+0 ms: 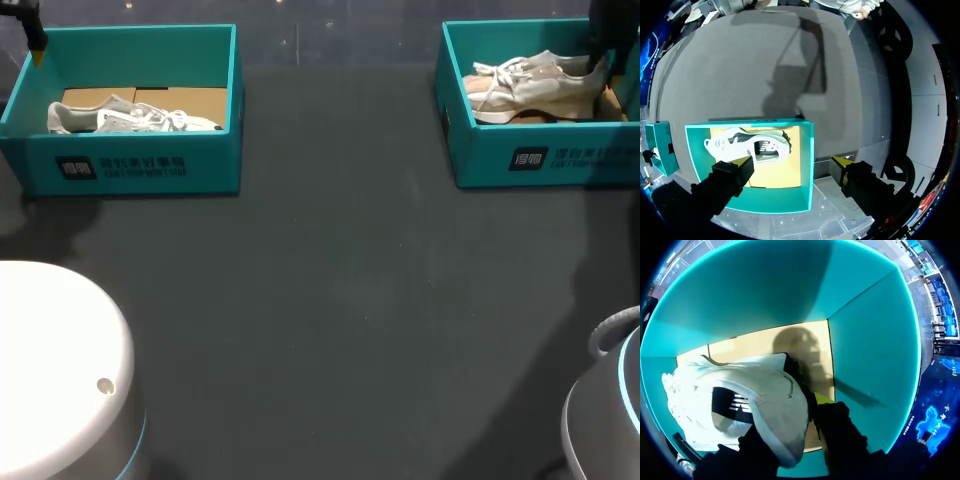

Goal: Take the shoe out of the shoebox, open the shoe tongue, remove and reinsert the insole, then place the shoe into the shoebox

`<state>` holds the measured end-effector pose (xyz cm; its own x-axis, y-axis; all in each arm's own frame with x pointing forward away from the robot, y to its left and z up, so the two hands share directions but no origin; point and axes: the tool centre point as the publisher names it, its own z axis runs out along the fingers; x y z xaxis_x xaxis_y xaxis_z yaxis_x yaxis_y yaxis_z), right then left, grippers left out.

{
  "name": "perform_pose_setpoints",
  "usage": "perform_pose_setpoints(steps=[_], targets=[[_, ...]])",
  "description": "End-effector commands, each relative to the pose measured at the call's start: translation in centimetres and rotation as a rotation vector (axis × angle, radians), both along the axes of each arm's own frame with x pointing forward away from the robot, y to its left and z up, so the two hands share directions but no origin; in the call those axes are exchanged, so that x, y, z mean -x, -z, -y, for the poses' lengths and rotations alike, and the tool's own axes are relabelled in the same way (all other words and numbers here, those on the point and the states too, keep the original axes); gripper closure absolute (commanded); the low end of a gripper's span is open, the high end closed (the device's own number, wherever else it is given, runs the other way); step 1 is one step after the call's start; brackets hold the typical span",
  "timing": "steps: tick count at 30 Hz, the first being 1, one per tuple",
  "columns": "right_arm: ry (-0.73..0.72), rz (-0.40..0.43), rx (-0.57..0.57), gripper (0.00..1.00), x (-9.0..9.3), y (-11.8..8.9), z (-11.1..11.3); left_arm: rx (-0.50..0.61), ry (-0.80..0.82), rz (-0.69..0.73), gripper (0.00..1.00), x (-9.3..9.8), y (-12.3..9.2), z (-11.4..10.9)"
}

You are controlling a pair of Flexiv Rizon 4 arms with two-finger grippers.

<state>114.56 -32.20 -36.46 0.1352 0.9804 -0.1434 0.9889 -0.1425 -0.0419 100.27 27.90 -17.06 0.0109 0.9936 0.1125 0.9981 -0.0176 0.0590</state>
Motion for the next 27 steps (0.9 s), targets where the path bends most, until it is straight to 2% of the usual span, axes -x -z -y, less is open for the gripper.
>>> perform_pose_setpoints(steps=[1,13,27], targets=[[0.004,0.002,0.006,1.0,0.1,-0.6,-0.4,-0.002,0.001,0.002,0.0,0.1,0.0,0.0],[0.016,0.036,-0.006,1.0,0.8,-3.1,0.0,-0.002,0.001,0.002,0.0,0.1,0.0,0.0],[0.014,0.019,-0.011,1.0,0.7,-4.7,1.5,-0.002,0.001,0.002,0.0,0.1,0.0,0.0]])
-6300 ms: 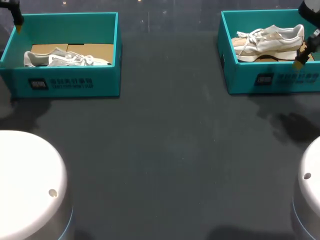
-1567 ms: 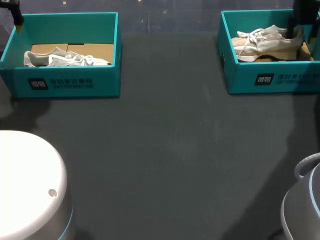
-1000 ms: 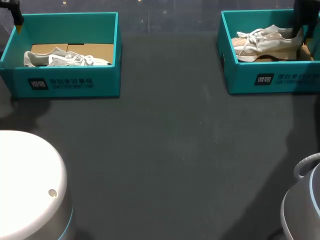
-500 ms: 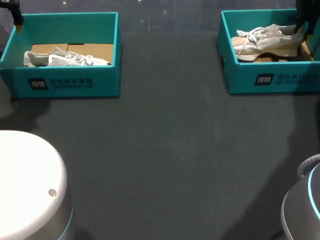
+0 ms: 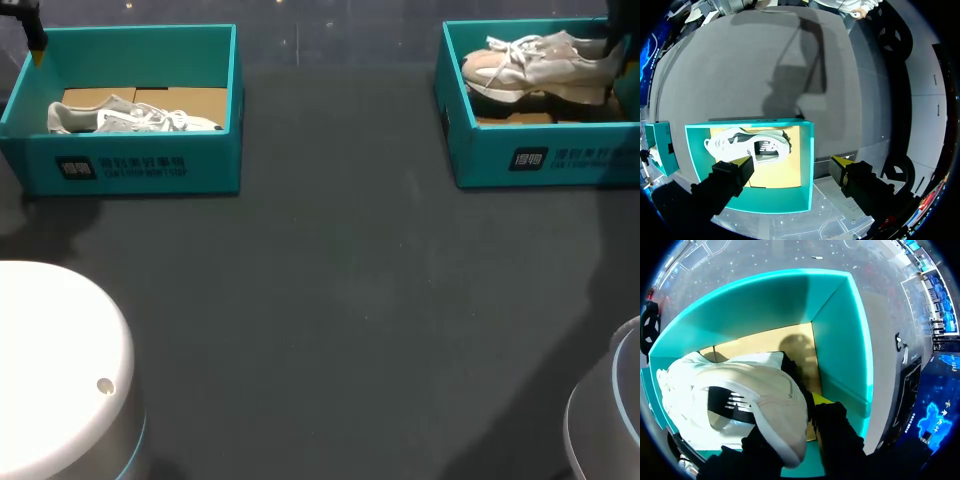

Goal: Take the shoe out of the shoebox, open the shoe tongue, remove and reinsert the insole, then place the shoe into the shoebox

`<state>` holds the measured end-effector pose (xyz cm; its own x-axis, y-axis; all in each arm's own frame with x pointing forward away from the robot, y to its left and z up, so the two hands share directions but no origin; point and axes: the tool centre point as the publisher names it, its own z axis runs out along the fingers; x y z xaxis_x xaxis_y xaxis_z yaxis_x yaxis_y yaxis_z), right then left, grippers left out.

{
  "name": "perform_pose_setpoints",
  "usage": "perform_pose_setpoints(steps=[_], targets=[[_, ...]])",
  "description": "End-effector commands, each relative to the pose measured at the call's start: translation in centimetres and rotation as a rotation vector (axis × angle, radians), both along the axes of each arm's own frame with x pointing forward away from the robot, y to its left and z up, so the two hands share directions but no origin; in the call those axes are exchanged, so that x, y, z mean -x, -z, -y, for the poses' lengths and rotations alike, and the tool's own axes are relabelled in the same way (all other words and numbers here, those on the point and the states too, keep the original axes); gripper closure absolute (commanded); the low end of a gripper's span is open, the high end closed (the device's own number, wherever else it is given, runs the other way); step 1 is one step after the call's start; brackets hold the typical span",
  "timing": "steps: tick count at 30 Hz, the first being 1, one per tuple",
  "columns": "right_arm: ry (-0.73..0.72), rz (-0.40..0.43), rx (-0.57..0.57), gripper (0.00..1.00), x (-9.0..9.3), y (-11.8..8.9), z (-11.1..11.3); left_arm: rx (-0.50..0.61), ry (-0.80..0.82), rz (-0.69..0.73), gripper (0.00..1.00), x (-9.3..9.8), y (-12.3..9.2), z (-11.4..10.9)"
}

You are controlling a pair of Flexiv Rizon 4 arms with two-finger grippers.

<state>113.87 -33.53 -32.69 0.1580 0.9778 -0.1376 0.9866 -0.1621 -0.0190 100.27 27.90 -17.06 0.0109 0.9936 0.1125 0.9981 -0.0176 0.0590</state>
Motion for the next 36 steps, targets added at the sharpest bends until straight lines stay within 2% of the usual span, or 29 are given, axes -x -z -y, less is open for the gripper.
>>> perform_pose_setpoints(steps=[1,9,19,32,36], targets=[[-0.01,-0.006,-0.016,1.0,0.0,-1.1,0.1,-0.002,0.001,0.002,0.0,0.1,0.0,0.0],[-0.032,-0.038,-0.068,1.0,-0.4,-3.0,0.8,-0.002,0.001,0.002,0.0,0.1,0.0,0.0],[-0.065,-0.081,-0.081,1.0,-0.3,-7.3,0.5,-0.002,0.001,0.002,0.0,0.1,0.0,0.0],[-0.105,-0.058,-0.065,1.0,0.8,-12.0,-0.4,-0.002,0.001,0.002,0.0,0.1,0.0,0.0],[-0.127,-0.034,-0.038,1.0,1.3,-14.0,-0.7,-0.002,0.001,0.002,0.0,0.1,0.0,0.0]])
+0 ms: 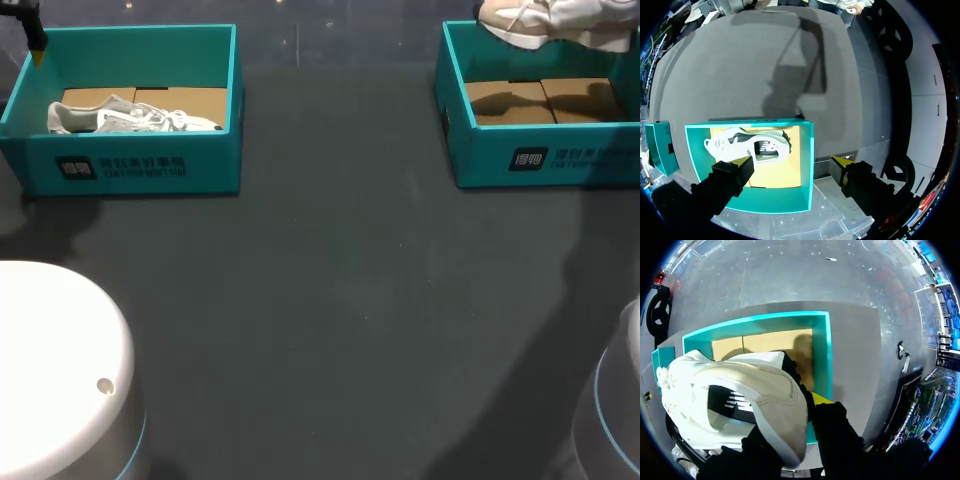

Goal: Take the shoe out of the shoebox, open the shoe tongue, remove and reinsert the insole, then place the shoe into the shoebox

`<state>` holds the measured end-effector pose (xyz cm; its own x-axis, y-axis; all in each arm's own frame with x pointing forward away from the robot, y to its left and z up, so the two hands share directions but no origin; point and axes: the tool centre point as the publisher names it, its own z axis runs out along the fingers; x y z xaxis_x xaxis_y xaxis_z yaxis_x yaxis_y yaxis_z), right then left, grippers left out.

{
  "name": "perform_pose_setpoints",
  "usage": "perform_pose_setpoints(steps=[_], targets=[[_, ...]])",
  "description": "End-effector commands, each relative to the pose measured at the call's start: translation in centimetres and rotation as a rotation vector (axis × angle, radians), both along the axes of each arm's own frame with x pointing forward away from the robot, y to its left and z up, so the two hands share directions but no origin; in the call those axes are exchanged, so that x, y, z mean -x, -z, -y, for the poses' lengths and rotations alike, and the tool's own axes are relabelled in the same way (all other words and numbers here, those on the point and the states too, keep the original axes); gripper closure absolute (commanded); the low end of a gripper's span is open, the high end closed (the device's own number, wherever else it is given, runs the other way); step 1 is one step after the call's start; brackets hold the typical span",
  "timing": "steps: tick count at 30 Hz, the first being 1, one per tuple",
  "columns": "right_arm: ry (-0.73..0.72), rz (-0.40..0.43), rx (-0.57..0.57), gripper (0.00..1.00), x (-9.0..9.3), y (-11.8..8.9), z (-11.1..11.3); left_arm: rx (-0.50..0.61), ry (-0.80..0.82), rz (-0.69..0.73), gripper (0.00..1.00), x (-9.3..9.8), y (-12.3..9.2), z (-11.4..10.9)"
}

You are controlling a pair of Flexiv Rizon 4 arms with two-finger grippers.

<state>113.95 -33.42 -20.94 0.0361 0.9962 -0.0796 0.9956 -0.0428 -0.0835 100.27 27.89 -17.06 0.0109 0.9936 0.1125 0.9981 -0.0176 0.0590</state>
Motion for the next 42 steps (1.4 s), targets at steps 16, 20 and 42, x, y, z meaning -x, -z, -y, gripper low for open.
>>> perform_pose_setpoints(steps=[16,20,42], targets=[[-0.041,0.051,0.06,1.0,6.7,-6.1,-7.0,-0.002,0.001,0.002,0.0,0.1,0.0,0.0],[-0.027,0.073,0.076,1.0,10.0,-6.4,-10.0,-0.002,0.001,0.002,0.0,0.1,0.0,0.0],[0.035,0.28,0.16,1.0,24.9,-7.6,-25.0,-0.002,0.001,0.002,0.0,0.1,0.0,0.0]])
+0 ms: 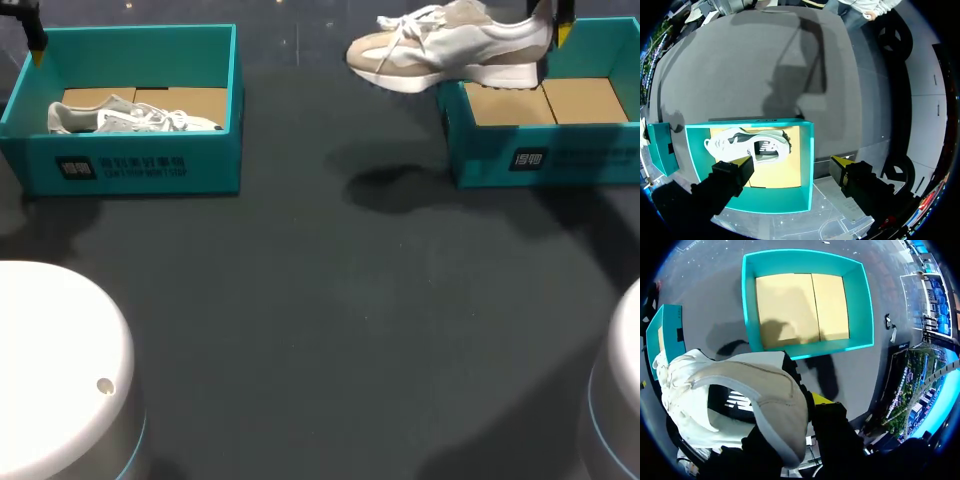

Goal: Take the shoe out of the shoebox, open the shoe tongue, remove and reinsert the insole, then place the shoe into the shoebox

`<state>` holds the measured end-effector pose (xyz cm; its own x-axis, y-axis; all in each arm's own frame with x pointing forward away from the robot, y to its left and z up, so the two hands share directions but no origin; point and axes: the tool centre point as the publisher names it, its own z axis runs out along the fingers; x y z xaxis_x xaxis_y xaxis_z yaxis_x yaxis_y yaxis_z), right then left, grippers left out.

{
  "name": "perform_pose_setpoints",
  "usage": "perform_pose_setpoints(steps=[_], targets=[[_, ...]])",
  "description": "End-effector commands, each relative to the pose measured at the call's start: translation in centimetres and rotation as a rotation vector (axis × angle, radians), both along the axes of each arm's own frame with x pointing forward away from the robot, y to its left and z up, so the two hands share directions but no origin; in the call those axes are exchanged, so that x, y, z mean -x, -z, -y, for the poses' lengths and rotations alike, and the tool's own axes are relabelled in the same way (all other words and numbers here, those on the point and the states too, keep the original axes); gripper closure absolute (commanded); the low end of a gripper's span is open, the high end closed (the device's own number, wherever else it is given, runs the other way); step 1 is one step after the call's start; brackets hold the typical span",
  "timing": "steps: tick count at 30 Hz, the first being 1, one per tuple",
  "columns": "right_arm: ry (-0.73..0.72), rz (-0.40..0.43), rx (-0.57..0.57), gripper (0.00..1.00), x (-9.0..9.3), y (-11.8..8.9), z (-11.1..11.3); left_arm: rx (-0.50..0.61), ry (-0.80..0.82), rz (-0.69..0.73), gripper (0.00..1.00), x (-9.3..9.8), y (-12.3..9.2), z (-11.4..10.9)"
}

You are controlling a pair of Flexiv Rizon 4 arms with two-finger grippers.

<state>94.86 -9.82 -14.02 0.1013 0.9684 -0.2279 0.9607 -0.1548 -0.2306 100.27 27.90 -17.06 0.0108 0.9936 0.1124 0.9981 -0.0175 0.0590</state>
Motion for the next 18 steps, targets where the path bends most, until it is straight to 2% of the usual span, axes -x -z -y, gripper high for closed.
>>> perform_pose_setpoints(steps=[1,9,18], targets=[[-0.087,0.439,0.035,1.0,6.3,-0.6,-1.8,-0.002,0.001,0.002,0.0,0.1,0.0,0.0],[-0.07,0.454,0.063,1.0,10.2,-0.8,-4.4,-0.002,0.001,0.002,0.0,0.1,0.0,0.0],[-0.087,0.447,0.087,1.0,14.7,1.0,-7.4,-0.002,0.001,0.002,0.0,0.1,0.0,0.0]])
